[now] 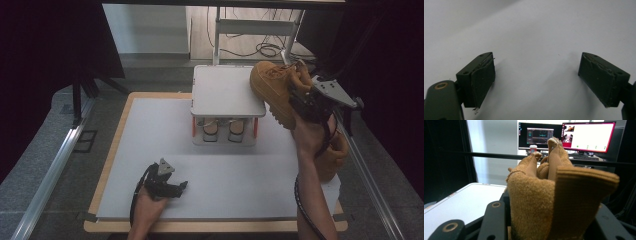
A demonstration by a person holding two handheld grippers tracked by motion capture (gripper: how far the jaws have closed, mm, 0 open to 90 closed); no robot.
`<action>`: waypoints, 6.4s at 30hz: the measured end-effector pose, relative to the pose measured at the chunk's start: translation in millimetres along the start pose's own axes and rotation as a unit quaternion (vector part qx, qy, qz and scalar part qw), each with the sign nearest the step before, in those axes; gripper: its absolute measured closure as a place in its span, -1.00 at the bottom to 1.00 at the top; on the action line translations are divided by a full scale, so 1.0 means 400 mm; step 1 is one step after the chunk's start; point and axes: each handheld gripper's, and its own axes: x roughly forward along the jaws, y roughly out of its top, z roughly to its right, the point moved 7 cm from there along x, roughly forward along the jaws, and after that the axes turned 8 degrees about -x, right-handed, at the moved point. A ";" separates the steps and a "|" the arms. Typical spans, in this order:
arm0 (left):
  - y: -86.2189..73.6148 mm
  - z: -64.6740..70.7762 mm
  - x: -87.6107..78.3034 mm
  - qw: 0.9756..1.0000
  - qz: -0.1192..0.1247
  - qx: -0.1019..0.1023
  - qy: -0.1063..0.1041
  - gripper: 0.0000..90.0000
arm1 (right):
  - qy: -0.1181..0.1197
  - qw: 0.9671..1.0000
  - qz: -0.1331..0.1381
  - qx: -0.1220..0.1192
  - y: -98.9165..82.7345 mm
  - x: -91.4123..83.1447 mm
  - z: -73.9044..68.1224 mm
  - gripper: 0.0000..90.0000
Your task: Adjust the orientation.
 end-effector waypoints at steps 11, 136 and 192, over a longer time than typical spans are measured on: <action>0.000 0.000 -0.001 1.000 -0.001 0.001 0.001 -0.69 | 0.022 1.000 0.007 -0.002 0.026 0.034 -0.068 0.24; -0.001 0.000 -0.001 1.000 -0.003 0.004 0.001 -0.68 | 0.255 0.962 -0.097 -0.018 -0.154 0.085 -0.233 0.64; -0.001 0.000 -0.001 1.000 -0.003 0.003 0.000 -0.69 | 0.328 0.938 -0.102 -0.050 -0.170 0.124 -0.403 0.99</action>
